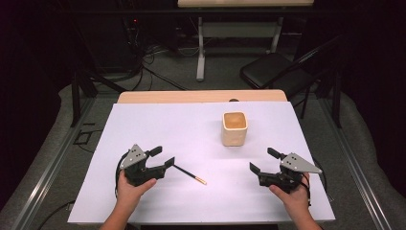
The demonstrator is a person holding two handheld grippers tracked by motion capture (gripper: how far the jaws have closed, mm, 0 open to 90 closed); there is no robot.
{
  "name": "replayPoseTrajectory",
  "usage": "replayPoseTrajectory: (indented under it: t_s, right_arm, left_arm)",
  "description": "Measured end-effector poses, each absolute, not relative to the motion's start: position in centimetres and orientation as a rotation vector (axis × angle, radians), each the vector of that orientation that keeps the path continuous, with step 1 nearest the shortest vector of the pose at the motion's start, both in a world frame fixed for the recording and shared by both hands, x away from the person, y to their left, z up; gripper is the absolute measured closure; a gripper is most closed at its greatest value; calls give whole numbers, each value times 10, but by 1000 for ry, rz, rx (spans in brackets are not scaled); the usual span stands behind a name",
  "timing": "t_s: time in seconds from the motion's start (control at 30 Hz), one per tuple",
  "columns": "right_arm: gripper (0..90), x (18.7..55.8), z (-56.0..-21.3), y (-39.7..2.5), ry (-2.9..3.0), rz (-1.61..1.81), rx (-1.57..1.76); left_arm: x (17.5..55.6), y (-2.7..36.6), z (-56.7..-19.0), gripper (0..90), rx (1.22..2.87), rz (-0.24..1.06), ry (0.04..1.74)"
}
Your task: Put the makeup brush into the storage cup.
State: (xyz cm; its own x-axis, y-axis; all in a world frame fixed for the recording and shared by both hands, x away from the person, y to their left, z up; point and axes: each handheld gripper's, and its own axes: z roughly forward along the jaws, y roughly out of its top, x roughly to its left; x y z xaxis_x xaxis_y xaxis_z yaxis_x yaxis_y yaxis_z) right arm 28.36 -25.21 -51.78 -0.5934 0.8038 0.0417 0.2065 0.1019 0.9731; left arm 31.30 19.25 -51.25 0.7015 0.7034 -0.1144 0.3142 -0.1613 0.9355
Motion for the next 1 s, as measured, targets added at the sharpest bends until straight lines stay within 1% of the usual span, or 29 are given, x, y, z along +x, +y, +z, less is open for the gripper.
replayPoseTrajectory:
  t_s: [0.23,0.43,0.67,1.0]
  right_arm:
    - [128,284,-517,-250,1874,1524,986]
    - [130,285,-518,-251,1873,1522,996]
    - [132,285,-519,-252,1873,1518,1012]
    - [133,284,-518,-253,1866,1525,1018]
  left_arm:
    - [317,192,-497,332,1826,421,766]
    - [326,190,-480,345,1835,429,747]
    - [337,183,-460,346,1844,386,733]
    - [344,174,-449,368,1871,363,686]
